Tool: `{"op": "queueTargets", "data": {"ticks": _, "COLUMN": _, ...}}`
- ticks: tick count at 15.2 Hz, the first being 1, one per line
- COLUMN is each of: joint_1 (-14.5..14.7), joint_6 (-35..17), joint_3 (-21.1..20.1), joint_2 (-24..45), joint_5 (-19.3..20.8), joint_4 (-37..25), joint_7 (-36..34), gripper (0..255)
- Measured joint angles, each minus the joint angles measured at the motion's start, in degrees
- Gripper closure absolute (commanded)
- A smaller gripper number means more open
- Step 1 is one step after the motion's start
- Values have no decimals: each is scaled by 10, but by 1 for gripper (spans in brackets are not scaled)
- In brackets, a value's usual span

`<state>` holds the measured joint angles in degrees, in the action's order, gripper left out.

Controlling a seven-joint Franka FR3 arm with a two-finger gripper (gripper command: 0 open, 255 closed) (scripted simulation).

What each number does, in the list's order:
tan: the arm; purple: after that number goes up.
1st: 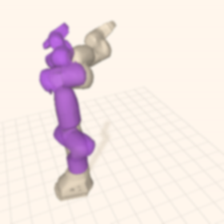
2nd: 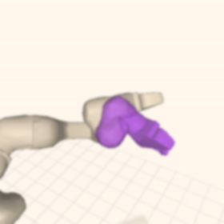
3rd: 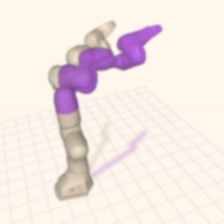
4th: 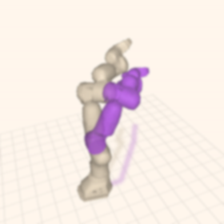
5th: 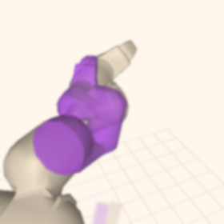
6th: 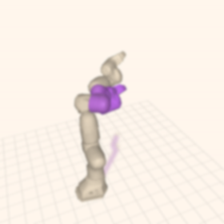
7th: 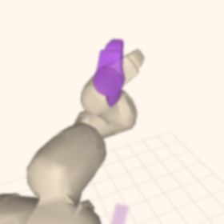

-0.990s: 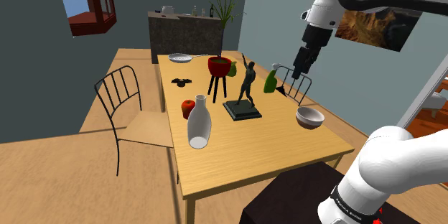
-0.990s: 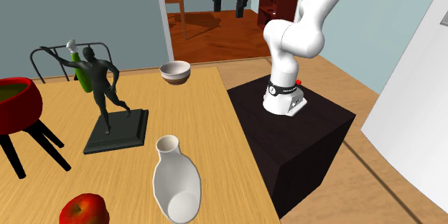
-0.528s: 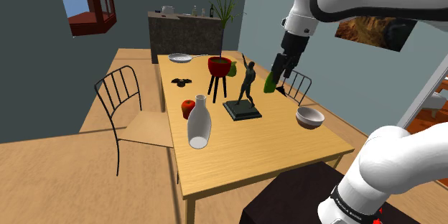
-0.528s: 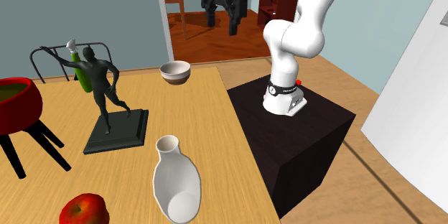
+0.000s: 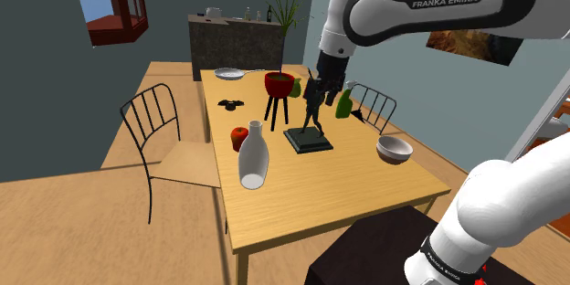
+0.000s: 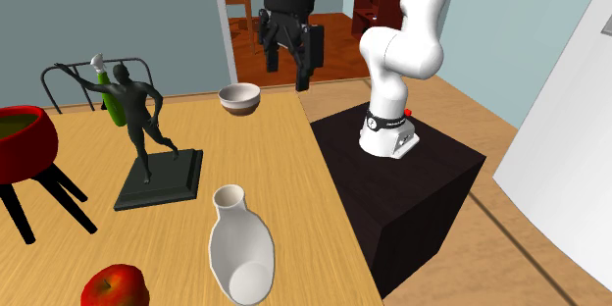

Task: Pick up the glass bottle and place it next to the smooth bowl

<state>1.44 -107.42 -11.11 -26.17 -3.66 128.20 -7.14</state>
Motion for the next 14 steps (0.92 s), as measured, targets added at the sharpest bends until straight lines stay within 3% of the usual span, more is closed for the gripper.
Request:
{"op": "queueTargets", "data": {"ticks": 7, "joint_1": 0, "joint_6": -67, "joint_3": -50, "joint_2": 135, "joint_5": 27, "joint_4": -71, "joint_7": -79, "gripper": 0}}
{"op": "queueTargets", "data": {"ticks": 14, "joint_1": 10, "joint_6": -102, "joint_3": -81, "joint_2": 297, "joint_5": 91, "joint_4": -191, "joint_7": -164, "gripper": 0}}
